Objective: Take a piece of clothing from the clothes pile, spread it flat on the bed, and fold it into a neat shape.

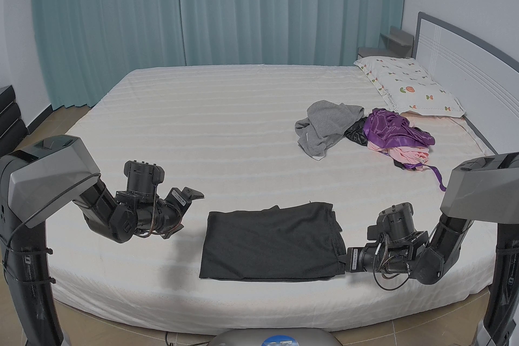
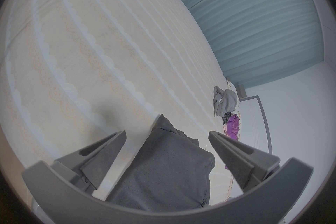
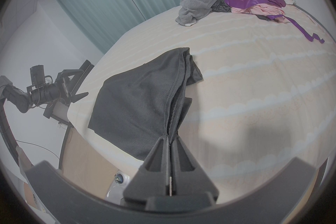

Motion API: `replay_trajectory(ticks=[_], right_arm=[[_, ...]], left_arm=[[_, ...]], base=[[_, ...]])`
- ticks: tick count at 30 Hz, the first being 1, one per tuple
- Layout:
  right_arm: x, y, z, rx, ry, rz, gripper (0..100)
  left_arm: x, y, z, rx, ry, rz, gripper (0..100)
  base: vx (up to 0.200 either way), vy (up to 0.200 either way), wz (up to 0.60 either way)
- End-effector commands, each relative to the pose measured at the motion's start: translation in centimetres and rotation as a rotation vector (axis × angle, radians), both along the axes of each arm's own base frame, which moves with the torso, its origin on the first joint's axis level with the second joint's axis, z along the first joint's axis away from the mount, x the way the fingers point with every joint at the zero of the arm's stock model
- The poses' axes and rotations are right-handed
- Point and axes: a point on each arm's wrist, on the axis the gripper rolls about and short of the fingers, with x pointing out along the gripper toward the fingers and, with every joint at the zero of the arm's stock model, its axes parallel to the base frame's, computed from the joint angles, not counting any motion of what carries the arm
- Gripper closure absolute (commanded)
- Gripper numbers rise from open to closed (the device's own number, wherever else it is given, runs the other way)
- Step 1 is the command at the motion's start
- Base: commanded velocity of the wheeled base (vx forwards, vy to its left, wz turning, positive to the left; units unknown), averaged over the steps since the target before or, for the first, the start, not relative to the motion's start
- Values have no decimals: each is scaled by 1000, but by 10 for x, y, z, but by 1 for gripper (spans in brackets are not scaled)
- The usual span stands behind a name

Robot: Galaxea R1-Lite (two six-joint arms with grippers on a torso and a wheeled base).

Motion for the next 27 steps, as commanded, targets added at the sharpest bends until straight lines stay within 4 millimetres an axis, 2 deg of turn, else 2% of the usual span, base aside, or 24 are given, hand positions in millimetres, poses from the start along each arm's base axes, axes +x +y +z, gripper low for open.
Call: replay_trajectory(ticks=[1,6,7,11,16,27], right_arm=[[0,-3,-1,-2,8,-5,100],[-3,-5,-4,-22,27,7,100],[-3,-5,-4,-24,31,8,0],[-2,-8,-4,-44,61,15,0],[14,-9,1,-19,19,-12,0],[79,1,1,146,-47,-188,0]], left_arm=[[0,0,0,0,1,0,0],[0,0,0,0,0,0,0],[0,0,0,0,0,0,0],[0,0,0,0,0,0,0],[1,1,0,0,0,2,0],[0,0,0,0,1,0,0]], base=[[0,0,0],[0,0,0],[0,0,0],[0,0,0],[0,0,0],[0,0,0]])
